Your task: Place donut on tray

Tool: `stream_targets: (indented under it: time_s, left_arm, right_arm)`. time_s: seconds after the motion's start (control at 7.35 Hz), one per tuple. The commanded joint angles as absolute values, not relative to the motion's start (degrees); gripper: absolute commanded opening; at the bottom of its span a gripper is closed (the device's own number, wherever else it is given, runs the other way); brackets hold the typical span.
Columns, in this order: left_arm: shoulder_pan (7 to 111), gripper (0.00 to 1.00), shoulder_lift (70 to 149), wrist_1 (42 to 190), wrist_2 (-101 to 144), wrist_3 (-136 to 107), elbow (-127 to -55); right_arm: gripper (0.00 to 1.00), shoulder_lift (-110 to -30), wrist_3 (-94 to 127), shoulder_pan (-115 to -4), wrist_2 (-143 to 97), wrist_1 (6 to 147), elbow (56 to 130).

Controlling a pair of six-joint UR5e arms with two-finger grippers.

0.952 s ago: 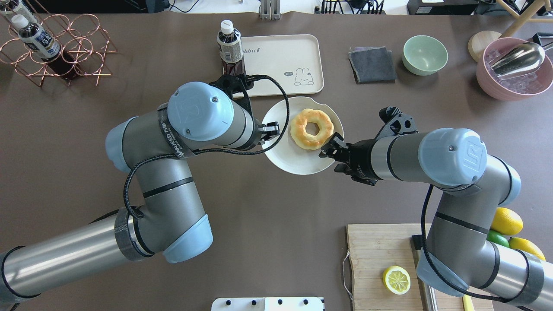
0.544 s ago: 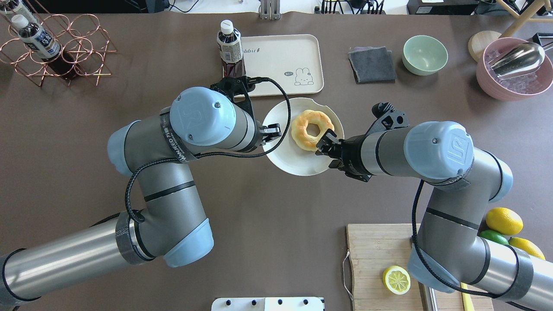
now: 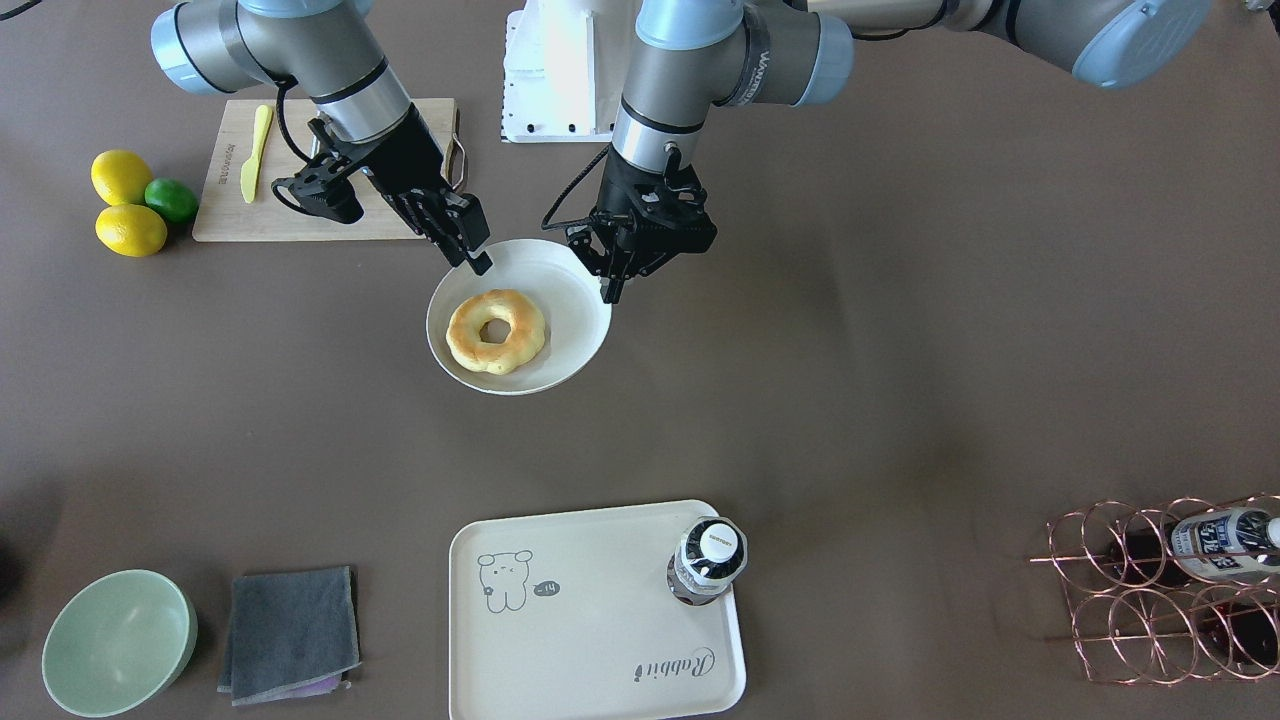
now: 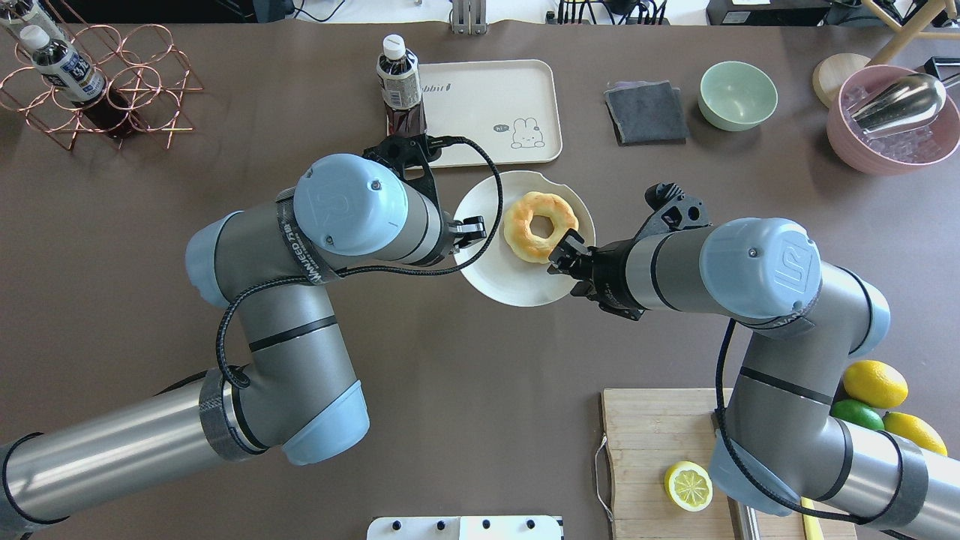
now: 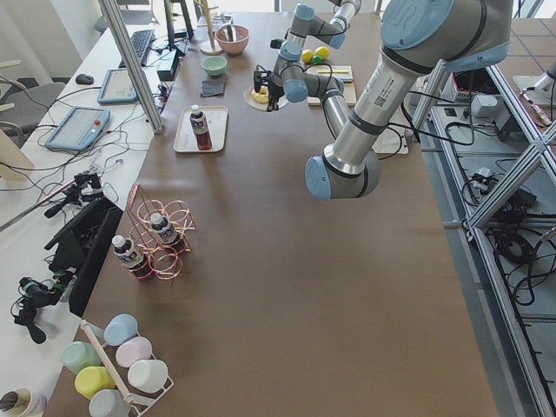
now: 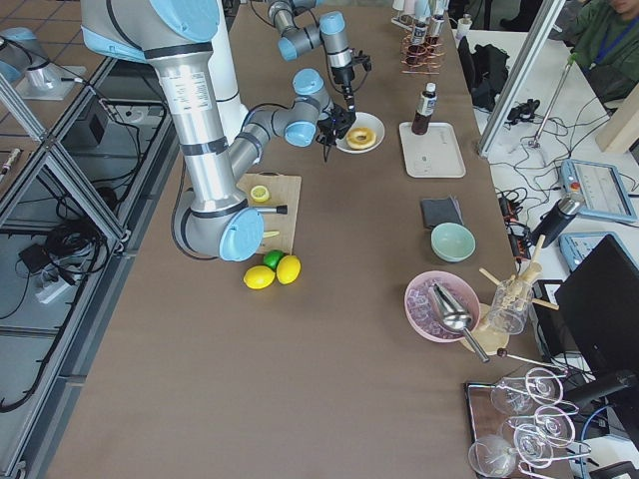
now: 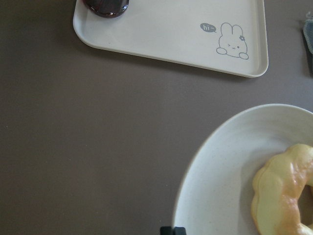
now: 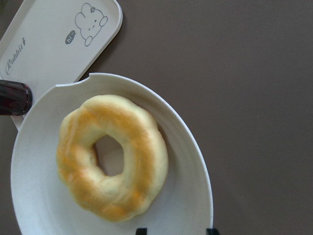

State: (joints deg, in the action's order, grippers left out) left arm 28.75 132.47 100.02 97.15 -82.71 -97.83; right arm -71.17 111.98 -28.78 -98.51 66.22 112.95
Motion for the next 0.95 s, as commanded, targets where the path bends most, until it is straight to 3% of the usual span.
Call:
stream_targets:
  time_s: [0.0, 0.68, 0.82]
  left_arm:
    - [28.48, 0.00, 132.45, 100.02, 96.77, -82.71, -97.91]
    - [27.69, 0.00, 131.14, 100.11, 95.98, -82.71, -99.22]
    - [27.69, 0.00, 131.13, 100.11, 95.98, -82.71, -99.32]
  right_arm:
    - [0.52, -71.54, 112.06, -28.83, -98.27, 66.27, 112.95]
    - [0.55, -72.69, 112.32, -28.04, -97.74, 66.27, 112.24]
    - [0.47, -72.60, 112.67, -27.86, -97.04, 66.27, 112.32]
